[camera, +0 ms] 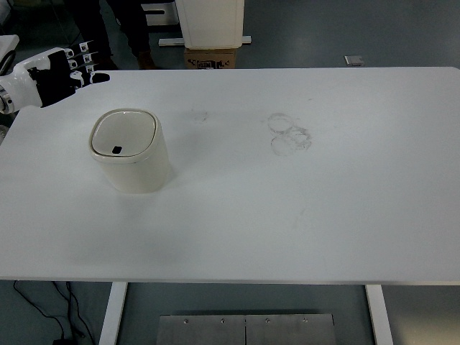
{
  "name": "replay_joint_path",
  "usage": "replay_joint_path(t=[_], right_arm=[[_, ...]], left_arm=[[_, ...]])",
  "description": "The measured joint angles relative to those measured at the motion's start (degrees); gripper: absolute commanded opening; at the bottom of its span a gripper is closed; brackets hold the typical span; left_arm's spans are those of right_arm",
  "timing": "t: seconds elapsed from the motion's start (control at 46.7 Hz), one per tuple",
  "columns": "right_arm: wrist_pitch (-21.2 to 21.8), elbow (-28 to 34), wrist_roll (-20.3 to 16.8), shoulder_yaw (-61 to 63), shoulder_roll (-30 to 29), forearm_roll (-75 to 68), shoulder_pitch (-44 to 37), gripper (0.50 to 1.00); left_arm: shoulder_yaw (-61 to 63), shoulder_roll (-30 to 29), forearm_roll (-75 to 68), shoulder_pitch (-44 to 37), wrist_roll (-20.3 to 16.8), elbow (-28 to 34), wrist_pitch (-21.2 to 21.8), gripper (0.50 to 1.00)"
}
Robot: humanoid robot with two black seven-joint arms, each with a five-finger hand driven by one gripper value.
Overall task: Open trash can
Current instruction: 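Move the left hand forward over the cream trash can lid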
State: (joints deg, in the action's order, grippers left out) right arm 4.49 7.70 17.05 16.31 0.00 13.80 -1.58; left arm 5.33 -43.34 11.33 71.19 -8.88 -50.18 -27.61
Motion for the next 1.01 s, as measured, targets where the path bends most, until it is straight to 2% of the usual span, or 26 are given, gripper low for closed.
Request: replay_joint_path(t=[0.364,0.663,0.792,1.006], right_arm=[[0.0,0.0,0.0,0.0,0.0,0.0,0.0,0.991],[0.0,0.0,0.0,0.0,0.0,0.0,0.0,0.991],[0.0,0.0,0.0,0.0,0.0,0.0,0.0,0.991],[0.0,0.0,0.0,0.0,0.0,0.0,0.0,0.991]], left_arm=[[10.2,-0.3,-0.2,7.0,0.1,-4.4,-0.1,1.000],[21.9,0.3,-1.0,18.6,0.5,-9.2,-0.9,1.000],[25.2,0.4,-4.8,23.2,0.4,-10.8,-3.0,1.000],[26.0,0.2,-14.7,26.3,0.8,-11.0,-7.1,1.000]])
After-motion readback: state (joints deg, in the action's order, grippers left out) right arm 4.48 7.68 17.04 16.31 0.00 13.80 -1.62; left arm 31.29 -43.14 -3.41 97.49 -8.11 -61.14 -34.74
